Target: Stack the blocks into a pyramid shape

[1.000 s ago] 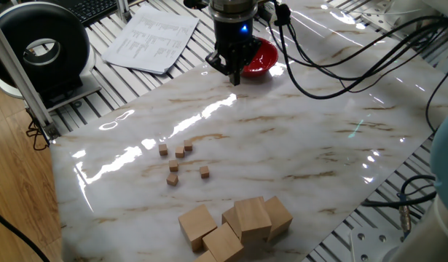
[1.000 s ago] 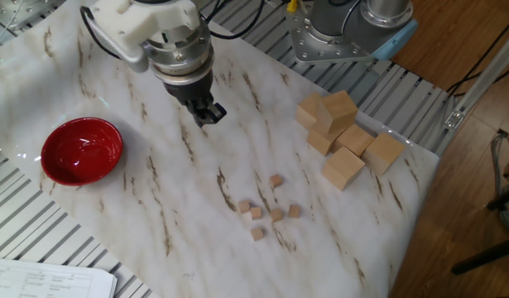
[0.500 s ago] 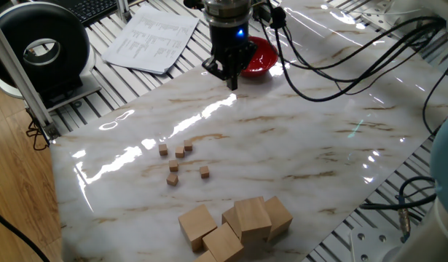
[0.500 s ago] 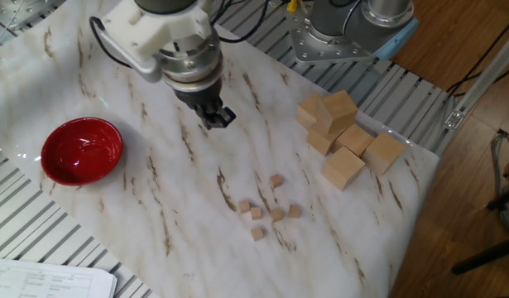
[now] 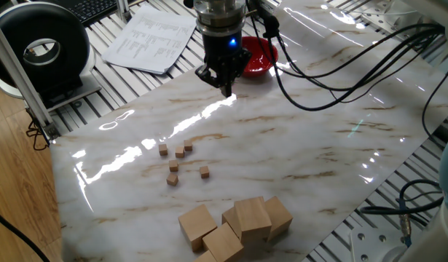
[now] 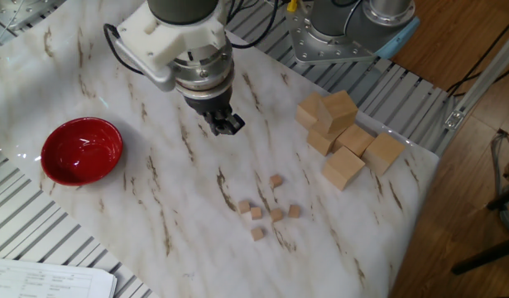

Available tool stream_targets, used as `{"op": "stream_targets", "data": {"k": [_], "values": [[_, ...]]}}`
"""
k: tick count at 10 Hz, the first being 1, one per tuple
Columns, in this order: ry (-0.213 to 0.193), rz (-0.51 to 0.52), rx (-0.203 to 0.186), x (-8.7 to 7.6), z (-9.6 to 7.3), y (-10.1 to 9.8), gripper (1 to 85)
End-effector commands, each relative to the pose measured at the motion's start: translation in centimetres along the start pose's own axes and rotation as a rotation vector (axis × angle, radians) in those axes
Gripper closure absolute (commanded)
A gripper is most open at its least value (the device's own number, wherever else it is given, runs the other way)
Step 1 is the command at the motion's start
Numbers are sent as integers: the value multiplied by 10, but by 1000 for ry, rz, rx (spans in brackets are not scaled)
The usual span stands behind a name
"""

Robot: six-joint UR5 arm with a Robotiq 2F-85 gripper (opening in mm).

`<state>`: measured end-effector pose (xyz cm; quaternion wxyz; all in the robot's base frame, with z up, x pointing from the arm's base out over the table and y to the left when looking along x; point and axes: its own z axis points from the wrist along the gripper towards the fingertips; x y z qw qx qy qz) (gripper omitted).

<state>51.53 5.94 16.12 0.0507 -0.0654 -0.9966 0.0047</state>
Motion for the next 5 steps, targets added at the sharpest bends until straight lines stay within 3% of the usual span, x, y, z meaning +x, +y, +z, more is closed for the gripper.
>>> {"op": "stream_targets", "data": {"k": [1, 2, 5], "values": [[-12, 58, -82, -3, -1, 23, 847], [-8, 40, -42, -2, 0, 13, 847], [-31, 61, -43, -8, 0, 11, 847]]}}
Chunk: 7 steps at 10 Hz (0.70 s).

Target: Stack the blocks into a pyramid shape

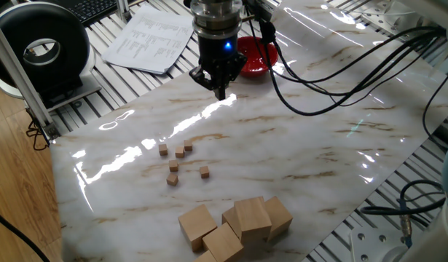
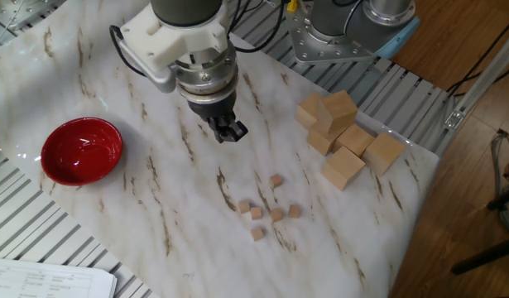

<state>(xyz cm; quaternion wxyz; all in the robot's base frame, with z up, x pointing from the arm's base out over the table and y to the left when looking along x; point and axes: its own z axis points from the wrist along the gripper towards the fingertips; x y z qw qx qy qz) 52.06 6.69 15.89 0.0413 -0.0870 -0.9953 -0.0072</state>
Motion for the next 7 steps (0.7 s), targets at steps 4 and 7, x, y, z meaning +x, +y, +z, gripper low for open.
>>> {"op": "stream_targets", "data": {"k": [4, 7], "values": [[-12, -27, -7, -6, -4, -5, 847], [-5, -27, 0, -5, -6, -9, 847]]}}
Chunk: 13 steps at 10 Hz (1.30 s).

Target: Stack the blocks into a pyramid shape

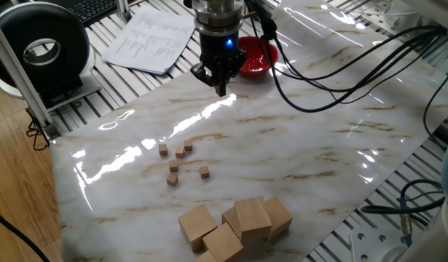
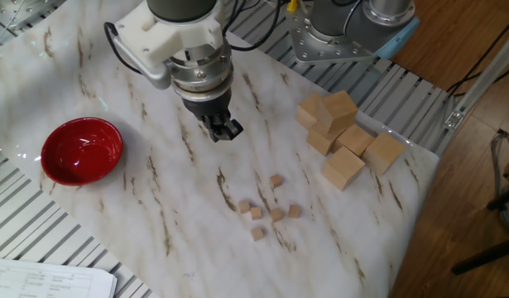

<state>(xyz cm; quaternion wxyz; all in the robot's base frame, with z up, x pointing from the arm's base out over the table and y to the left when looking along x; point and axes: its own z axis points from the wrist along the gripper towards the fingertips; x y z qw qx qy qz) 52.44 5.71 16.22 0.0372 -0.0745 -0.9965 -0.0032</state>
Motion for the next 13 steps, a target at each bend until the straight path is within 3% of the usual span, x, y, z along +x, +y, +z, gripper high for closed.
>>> {"op": "stream_targets", "data": {"k": [1, 8, 10, 11, 12, 13], "values": [[5, 2, -7, 0, -2, -1, 847], [-8, 0, -12, -4, -3, -1, 847], [-11, -147, 35, -6, -3, -13, 847], [-40, -156, -36, -12, -3, 6, 847], [-106, -187, -104, -27, -5, 25, 847], [-126, -210, -122, -31, -7, 31, 847]]}}
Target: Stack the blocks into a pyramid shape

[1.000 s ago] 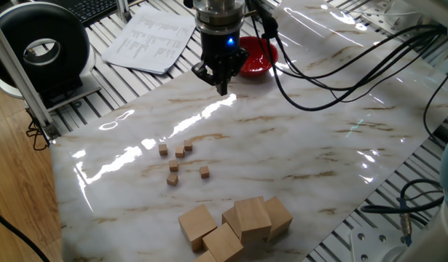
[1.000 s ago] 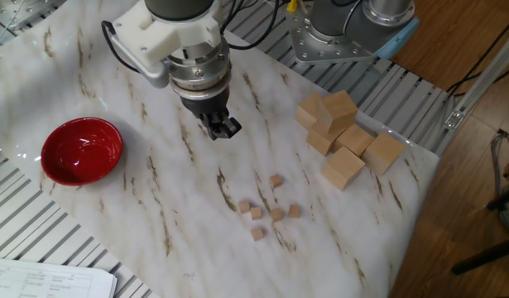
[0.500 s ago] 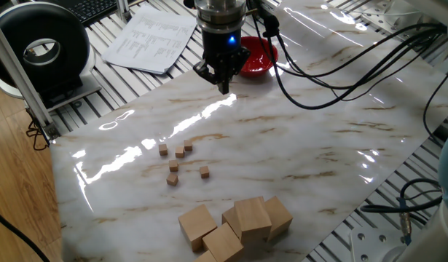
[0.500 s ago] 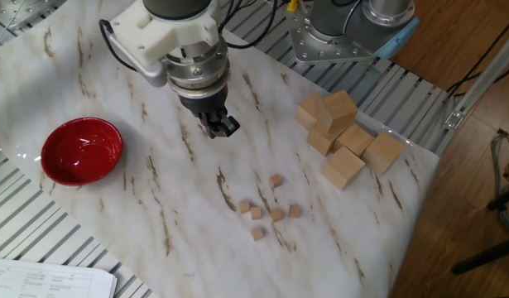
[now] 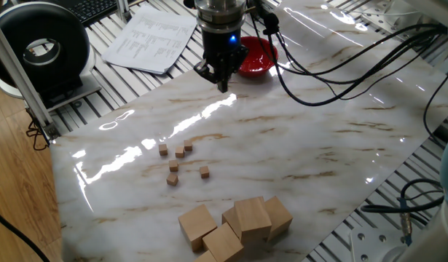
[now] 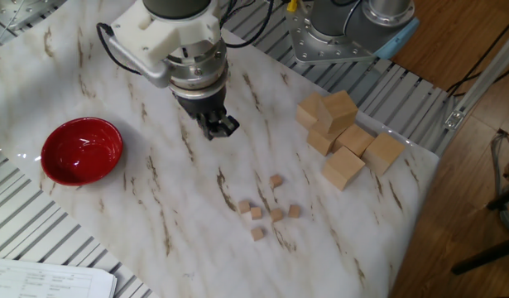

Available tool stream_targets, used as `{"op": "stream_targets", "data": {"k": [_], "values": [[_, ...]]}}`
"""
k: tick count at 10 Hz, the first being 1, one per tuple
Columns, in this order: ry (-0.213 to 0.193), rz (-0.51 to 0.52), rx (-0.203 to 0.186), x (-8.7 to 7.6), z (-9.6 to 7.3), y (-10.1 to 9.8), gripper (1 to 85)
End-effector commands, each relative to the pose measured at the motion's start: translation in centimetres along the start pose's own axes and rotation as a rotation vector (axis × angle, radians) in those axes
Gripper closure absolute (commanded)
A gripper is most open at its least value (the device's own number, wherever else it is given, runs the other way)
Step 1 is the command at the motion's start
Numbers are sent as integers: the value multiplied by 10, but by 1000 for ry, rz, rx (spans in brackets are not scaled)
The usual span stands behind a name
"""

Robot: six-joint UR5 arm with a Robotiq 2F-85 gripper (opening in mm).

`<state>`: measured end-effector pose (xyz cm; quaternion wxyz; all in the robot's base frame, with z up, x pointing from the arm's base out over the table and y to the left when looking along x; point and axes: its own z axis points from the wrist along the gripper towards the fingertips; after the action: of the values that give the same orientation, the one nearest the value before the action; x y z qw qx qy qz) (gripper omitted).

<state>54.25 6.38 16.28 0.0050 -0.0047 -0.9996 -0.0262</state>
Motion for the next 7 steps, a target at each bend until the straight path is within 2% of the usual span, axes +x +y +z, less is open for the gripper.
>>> {"op": "stream_targets", "data": {"k": [1, 2, 3, 4, 5, 7], "values": [[-66, -83, -69, -16, -3, 18, 847], [-73, -88, -87, -18, -3, 23, 847], [-57, -66, -110, -14, -3, 28, 847], [-54, -77, -77, -13, -3, 20, 847], [-54, -80, -71, -13, -3, 18, 847], [-12, -66, -89, -5, -4, 27, 847]]}}
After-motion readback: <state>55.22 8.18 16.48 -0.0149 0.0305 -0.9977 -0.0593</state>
